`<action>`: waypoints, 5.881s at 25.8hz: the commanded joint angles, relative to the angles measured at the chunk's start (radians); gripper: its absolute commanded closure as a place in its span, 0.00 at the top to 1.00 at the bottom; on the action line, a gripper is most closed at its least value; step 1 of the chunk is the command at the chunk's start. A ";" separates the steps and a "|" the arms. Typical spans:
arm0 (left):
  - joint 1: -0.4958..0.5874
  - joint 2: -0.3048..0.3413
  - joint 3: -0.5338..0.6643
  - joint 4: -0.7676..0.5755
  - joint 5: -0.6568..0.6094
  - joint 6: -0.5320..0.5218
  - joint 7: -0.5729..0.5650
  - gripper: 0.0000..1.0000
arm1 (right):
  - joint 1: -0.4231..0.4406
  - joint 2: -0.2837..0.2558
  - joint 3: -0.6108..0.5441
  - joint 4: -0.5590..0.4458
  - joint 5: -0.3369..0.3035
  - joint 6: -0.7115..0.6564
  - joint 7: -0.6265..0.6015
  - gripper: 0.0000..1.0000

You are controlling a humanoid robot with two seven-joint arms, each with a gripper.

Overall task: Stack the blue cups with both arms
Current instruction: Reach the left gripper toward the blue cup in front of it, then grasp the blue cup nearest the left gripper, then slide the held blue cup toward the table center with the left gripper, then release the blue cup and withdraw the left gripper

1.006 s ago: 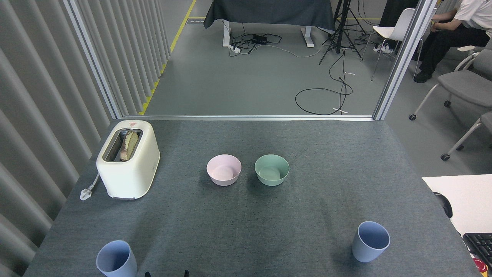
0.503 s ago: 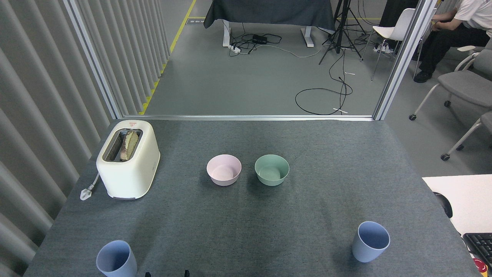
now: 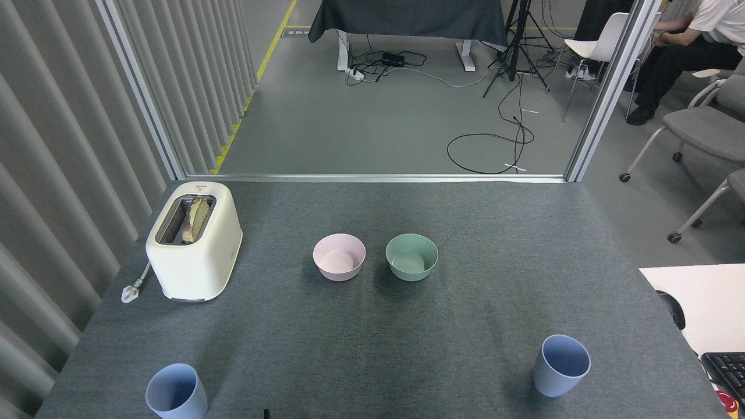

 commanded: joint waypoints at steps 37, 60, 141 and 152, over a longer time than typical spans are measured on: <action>-0.182 -0.009 0.121 0.188 0.090 0.121 -0.004 1.00 | 0.000 0.000 0.004 0.004 0.000 0.000 -0.001 1.00; -0.231 0.022 0.169 0.239 0.166 0.101 -0.004 1.00 | 0.002 0.000 0.009 0.004 0.000 0.000 0.001 1.00; 0.039 0.029 -0.080 -0.005 0.003 -0.263 0.005 1.00 | 0.003 0.000 -0.002 0.015 0.000 0.009 -0.013 1.00; 0.060 0.074 0.057 -0.042 0.008 -0.273 0.005 1.00 | -0.086 -0.032 -0.122 0.114 0.009 0.031 -0.002 1.00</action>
